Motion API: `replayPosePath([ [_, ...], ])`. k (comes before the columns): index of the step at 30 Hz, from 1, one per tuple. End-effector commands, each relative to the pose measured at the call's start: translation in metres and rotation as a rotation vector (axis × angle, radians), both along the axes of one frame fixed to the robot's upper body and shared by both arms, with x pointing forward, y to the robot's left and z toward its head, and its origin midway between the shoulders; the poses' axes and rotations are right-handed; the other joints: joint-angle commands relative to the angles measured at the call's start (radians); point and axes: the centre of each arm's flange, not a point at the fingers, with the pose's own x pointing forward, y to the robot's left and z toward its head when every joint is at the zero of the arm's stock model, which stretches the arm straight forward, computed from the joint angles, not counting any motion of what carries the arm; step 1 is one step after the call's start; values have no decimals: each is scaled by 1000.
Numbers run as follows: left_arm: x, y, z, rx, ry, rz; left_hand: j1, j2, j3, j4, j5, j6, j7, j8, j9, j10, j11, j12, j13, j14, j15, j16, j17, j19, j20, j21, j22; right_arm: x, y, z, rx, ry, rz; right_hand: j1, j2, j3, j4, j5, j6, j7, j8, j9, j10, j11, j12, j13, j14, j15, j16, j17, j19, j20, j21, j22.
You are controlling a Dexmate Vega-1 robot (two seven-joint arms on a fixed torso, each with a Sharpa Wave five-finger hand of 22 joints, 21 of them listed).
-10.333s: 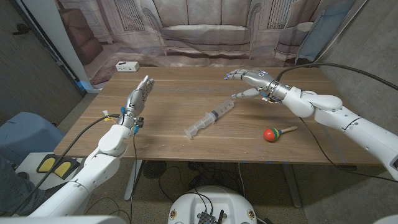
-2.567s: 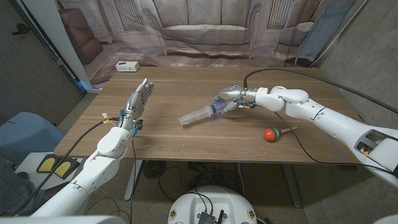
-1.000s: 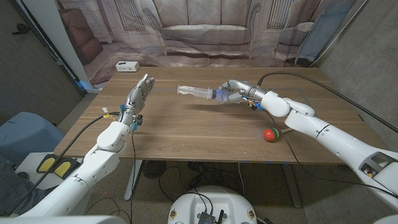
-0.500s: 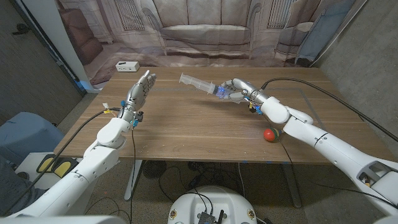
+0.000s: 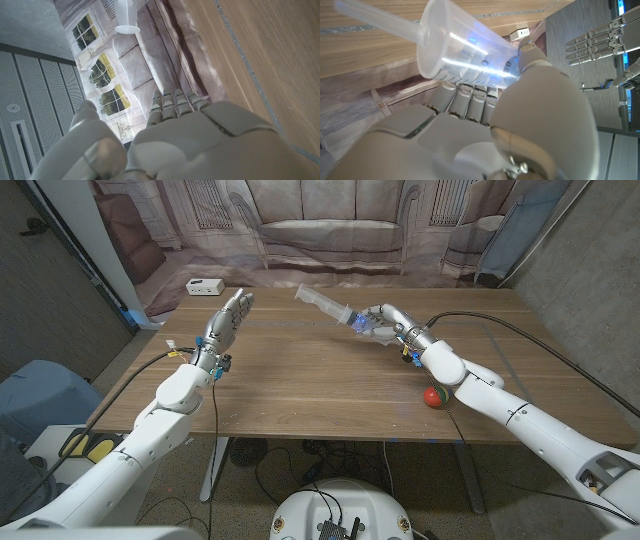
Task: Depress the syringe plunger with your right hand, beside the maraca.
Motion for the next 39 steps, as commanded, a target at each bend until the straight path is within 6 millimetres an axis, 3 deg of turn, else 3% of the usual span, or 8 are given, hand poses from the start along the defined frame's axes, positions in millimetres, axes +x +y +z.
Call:
replayPosePath([
  [1, 0, -5, 17, 36, -28, 8, 1, 5, -1, -3, -3, -5, -1, 0, 4, 2, -5, 5, 2, 5, -8, 5, 4, 5, -3, 4, 4, -10, -8, -2, 113, -16, -19, -10, 159, 95, 89, 5, 131, -104, 1, 6, 10, 1, -5, 4, 10, -47, -5, 2, 12, 0, 6, 2],
  [6, -1, -4, 27, 39, -63, 20, 3, 5, 0, -4, -3, -6, 3, 0, 4, 4, -7, 5, 2, 8, -7, 5, 4, 7, -5, 4, 4, -14, -11, -4, 161, -35, -23, -17, 160, 95, 97, 4, 124, -108, -2, 7, 8, -9, -10, 5, 13, -51, -6, 6, 9, -2, 6, 2],
  [17, -1, -16, 55, 92, -169, 50, 5, 6, 0, -5, -4, 1, 7, 2, 4, 11, -4, 7, 1, 14, -9, 5, 4, 12, -7, 5, 4, -12, -9, -7, 188, -15, -22, -21, 159, 100, 103, 4, 122, -109, -3, 10, 21, 0, -13, 6, 22, -51, -5, 11, 15, -4, 12, 3],
  [20, -1, -21, 62, 109, -196, 53, 8, 6, 0, -6, -4, 6, 11, 3, 4, 21, 5, 8, 1, 27, -10, 7, 3, 35, -51, 12, 3, -12, -9, -8, 209, -29, -21, -21, 159, 101, 103, 4, 122, -108, -3, 10, 23, -12, -14, 6, 24, -53, -4, 14, 16, -3, 13, 3],
  [21, -1, -22, 65, 112, -203, 56, 8, 6, 0, -6, -4, 9, 13, 3, 4, 23, 3, 9, 1, 28, -9, 6, 3, 39, -55, 12, 3, -12, -10, -9, 214, -33, -22, -21, 158, 101, 103, 4, 122, -109, -3, 11, 22, -13, -15, 6, 25, -52, -4, 14, 15, -4, 13, 3],
  [22, 0, -24, 67, 117, -211, 59, 9, 6, 0, -7, -5, 10, 14, 3, 4, 24, 4, 9, 1, 30, -10, 6, 3, 38, -40, 11, 3, -12, -10, -9, 219, -37, -23, -22, 159, 101, 104, 4, 122, -109, -3, 11, 23, -11, -15, 6, 26, -53, -4, 15, 15, -4, 13, 3],
  [26, 2, -30, 72, 134, -226, 52, 10, 6, 0, -7, -5, 10, 9, 3, 4, 24, -2, 8, 1, 32, -11, 6, 3, 36, -26, 9, 3, -11, -11, -8, 226, -43, -23, -23, 158, 101, 105, 4, 122, -109, -3, 11, 24, -8, -16, 6, 29, -54, -2, 17, 16, -4, 14, 3],
  [39, 11, -45, 86, 169, -253, 19, 11, 5, 0, -8, -5, 15, 11, 3, 4, 30, -2, 8, 1, 37, -15, 5, 3, 36, -24, 7, 3, -15, -5, -2, 215, -47, -10, -22, 156, 105, 104, 4, 124, -107, -2, 13, 24, -5, -23, 7, 28, -52, -5, 23, 14, -3, 16, 3],
])
